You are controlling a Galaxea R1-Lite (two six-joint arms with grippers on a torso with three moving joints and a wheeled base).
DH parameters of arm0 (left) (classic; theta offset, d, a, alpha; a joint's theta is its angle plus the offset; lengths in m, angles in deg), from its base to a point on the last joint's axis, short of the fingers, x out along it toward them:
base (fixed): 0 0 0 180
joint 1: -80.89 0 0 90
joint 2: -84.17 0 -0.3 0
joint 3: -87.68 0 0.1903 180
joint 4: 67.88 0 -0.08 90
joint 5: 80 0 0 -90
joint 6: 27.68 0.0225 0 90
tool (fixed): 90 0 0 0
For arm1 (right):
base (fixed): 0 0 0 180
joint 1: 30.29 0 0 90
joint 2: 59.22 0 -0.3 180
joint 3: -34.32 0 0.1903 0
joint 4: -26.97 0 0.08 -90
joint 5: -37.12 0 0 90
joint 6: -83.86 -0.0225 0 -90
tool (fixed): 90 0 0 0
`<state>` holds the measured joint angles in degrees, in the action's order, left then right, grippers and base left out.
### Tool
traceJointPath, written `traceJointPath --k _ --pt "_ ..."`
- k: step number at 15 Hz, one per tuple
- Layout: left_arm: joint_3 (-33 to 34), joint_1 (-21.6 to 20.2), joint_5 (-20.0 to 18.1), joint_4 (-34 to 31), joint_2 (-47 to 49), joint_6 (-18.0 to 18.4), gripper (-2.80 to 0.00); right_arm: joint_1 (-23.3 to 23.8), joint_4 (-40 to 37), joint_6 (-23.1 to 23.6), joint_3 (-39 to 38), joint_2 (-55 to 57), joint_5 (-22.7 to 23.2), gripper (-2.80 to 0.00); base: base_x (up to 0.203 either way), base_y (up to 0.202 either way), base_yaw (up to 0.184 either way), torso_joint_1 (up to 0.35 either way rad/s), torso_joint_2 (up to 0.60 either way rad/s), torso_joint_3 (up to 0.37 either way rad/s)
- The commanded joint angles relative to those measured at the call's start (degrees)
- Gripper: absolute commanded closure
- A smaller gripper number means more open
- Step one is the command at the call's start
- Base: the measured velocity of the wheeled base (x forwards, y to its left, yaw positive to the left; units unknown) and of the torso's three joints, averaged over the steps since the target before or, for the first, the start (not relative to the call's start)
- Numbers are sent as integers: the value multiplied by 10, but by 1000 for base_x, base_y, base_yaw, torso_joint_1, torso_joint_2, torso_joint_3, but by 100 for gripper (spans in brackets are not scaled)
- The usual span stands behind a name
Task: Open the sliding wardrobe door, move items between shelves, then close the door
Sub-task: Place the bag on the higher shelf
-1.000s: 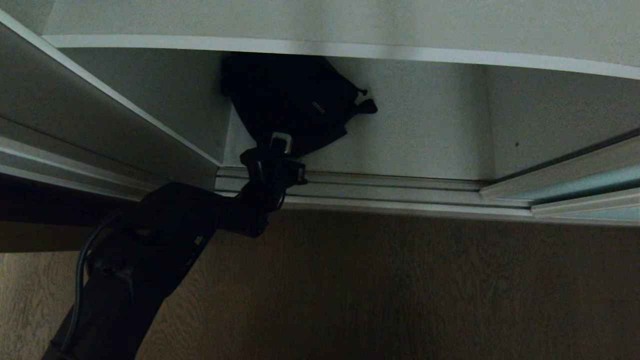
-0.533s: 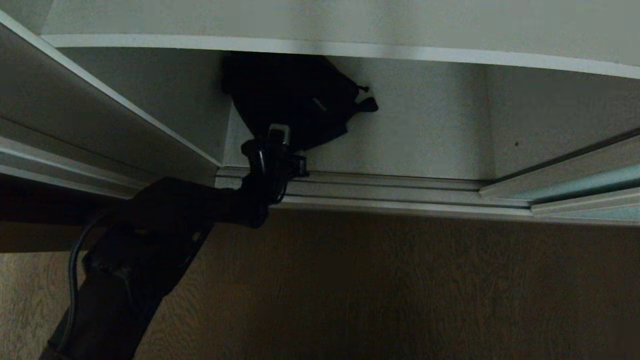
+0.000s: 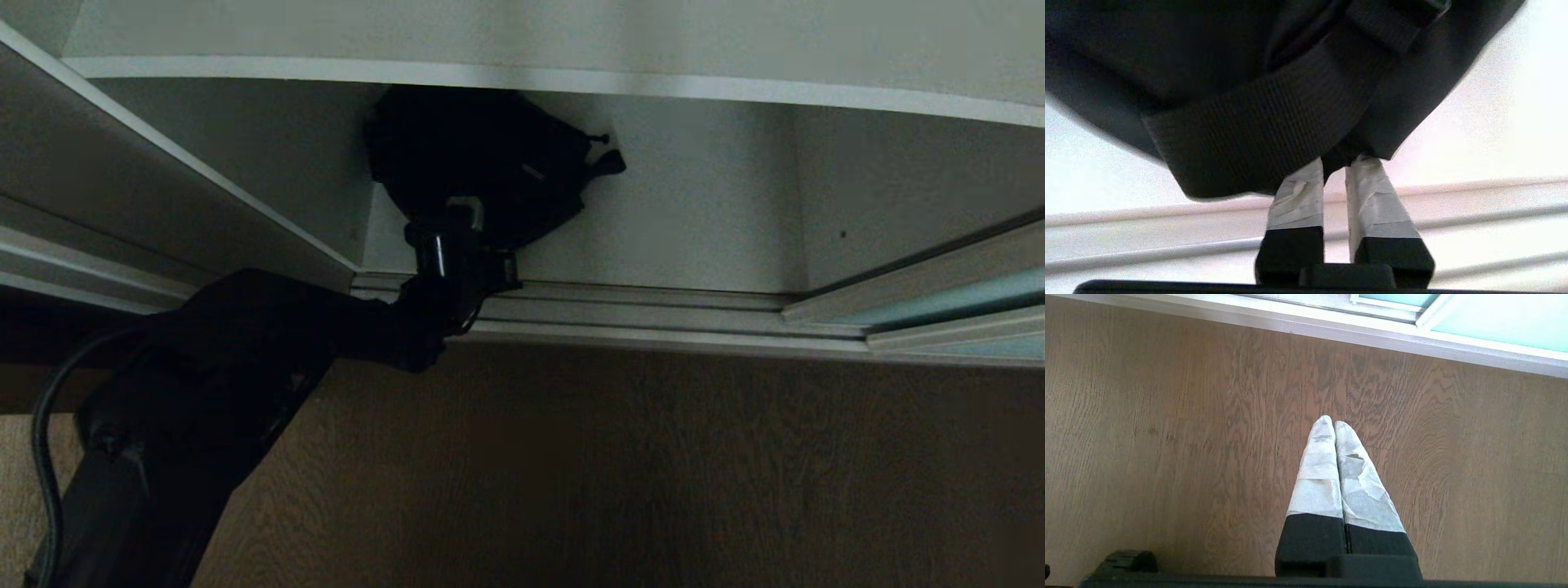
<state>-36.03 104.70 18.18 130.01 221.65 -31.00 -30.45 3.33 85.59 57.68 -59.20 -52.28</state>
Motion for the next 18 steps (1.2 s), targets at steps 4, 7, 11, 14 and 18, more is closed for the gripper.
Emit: traceJointPath --k 4,7,11,14,18 --pt "107 27 2 -26 -119 -33 0 0 0 0 0 -1 0 0 0 0 0 0 0 0" --pt "187 41 8 -26 -171 -38 0 0 0 0 -1 -1 0 0 0 0 0 0 0 0" --pt "296 69 58 -9 -245 -39 0 0 0 0 0 -1 0 0 0 0 0 0 0 0" --pt "333 92 77 -7 -304 -39 0 0 0 0 -1 -1 0 0 0 0 0 0 0 0" --pt "379 139 133 -24 -384 -38 0 0 0 0 -1 -1 0 0 0 0 0 0 0 0"
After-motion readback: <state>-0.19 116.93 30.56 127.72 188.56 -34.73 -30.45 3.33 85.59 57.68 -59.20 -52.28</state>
